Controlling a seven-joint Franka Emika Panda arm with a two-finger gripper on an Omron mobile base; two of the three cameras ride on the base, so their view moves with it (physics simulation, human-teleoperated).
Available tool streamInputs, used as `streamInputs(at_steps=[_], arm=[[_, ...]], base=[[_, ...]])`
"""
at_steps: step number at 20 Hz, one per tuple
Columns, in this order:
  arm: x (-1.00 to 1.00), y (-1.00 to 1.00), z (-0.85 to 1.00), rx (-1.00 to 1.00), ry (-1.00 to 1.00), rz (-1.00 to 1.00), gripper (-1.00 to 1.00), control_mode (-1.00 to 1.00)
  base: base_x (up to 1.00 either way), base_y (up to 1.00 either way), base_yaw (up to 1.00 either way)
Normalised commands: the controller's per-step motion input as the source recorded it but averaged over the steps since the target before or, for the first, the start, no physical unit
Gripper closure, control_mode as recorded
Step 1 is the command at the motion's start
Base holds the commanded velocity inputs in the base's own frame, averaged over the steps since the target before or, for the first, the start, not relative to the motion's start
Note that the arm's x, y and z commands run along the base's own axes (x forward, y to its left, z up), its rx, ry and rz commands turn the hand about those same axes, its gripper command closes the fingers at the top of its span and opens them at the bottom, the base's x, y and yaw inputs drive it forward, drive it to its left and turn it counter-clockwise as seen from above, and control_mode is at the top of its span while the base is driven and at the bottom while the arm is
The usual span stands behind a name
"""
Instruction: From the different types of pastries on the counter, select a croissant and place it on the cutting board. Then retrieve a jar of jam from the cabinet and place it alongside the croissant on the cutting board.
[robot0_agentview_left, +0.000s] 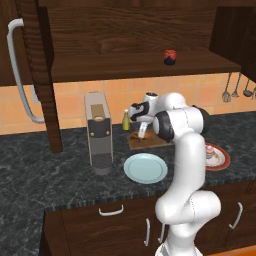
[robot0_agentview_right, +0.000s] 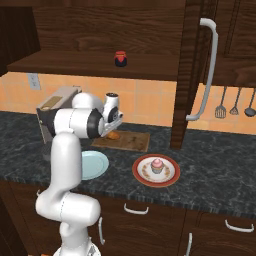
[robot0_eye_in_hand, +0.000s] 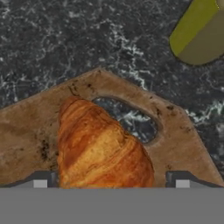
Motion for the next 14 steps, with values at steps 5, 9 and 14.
streamInputs(at_steps=[5,9,14], arm=[[0.00,-0.05,0.29,0.00,0.00,0.00,-1.00,-1.00],[-0.07,-0.01,0.51,0.00,0.00,0.00,-1.00,-1.00],[-0.42,-0.03,0.19,0.00,-0.05,-0.03,-1.00,-1.00]], base=[[0.00,0.00,0.00],[0.00,0.00,0.00],[0.00,0.00,0.00]])
